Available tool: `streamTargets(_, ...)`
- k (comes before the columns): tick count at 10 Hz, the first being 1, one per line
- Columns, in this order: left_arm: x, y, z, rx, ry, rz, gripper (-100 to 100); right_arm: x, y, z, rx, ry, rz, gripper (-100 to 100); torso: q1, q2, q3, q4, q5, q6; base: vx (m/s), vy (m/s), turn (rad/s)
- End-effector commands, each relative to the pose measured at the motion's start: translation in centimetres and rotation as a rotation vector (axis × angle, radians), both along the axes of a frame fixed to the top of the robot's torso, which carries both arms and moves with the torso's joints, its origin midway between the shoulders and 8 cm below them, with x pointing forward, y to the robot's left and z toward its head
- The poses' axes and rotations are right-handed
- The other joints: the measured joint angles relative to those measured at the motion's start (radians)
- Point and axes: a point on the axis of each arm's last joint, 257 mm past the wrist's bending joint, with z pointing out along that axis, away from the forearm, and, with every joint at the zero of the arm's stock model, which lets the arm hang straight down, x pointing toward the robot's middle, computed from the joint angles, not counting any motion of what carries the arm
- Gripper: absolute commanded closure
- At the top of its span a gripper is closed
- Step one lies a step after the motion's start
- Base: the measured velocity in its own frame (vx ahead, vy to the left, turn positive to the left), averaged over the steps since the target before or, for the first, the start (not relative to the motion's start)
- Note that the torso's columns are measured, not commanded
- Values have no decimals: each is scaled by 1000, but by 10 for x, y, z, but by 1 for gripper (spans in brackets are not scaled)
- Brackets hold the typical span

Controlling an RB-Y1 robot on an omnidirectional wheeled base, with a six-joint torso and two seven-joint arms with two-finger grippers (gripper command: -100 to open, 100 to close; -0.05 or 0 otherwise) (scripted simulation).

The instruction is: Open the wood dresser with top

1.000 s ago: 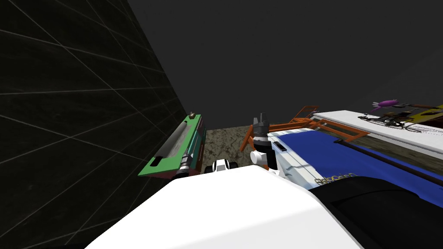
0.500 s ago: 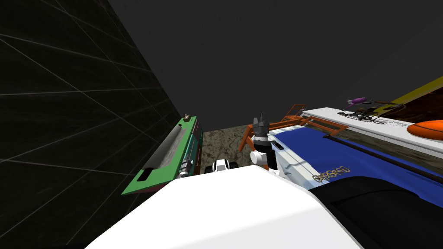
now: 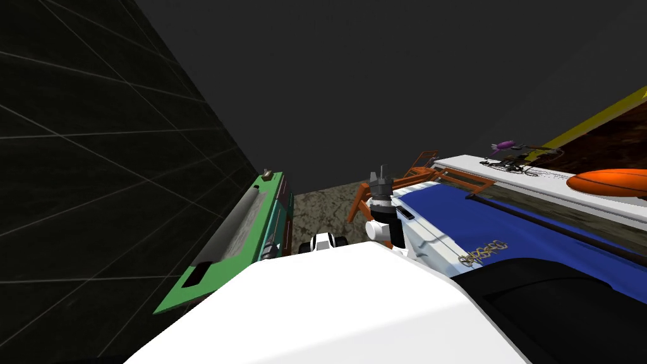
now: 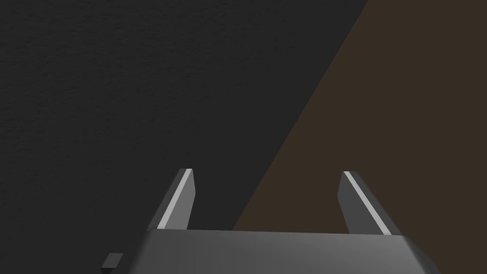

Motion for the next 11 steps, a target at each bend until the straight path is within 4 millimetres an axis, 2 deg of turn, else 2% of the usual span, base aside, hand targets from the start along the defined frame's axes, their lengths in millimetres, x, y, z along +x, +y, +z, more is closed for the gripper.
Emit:
streamTargets(1, -33, 18, -33, -4, 100, 21, -100, 0, 0, 0, 0, 0, 0, 0, 1, -2, -1, -1, 0, 0, 91, 44, -190)
streamTargets(4, -67, 38, -59, -3, 194, 44, -100, 0, 0, 0, 0, 0, 0, 0, -1, -2, -1, -1, 0, 0, 84, 32, -128)
streamTargets(6, -102, 60, -79, 5, 283, 69, -100, 0, 0, 0, 0, 0, 0, 0, 0, -1, -1, 0, 0, 0, 98, 36, -195)
streamTargets(7, -89, 55, -73, 0, 253, 64, -100, 0, 0, 0, 0, 0, 0, 0, 0, -2, -1, -1, 0, 0, 43, 21, -21)
streamTargets(11, -75, 46, -89, 0, 261, 70, -100, 0, 0, 0, 0, 0, 0, 0, 1, -1, 0, 0, 0, 0, 8, 31, -14)
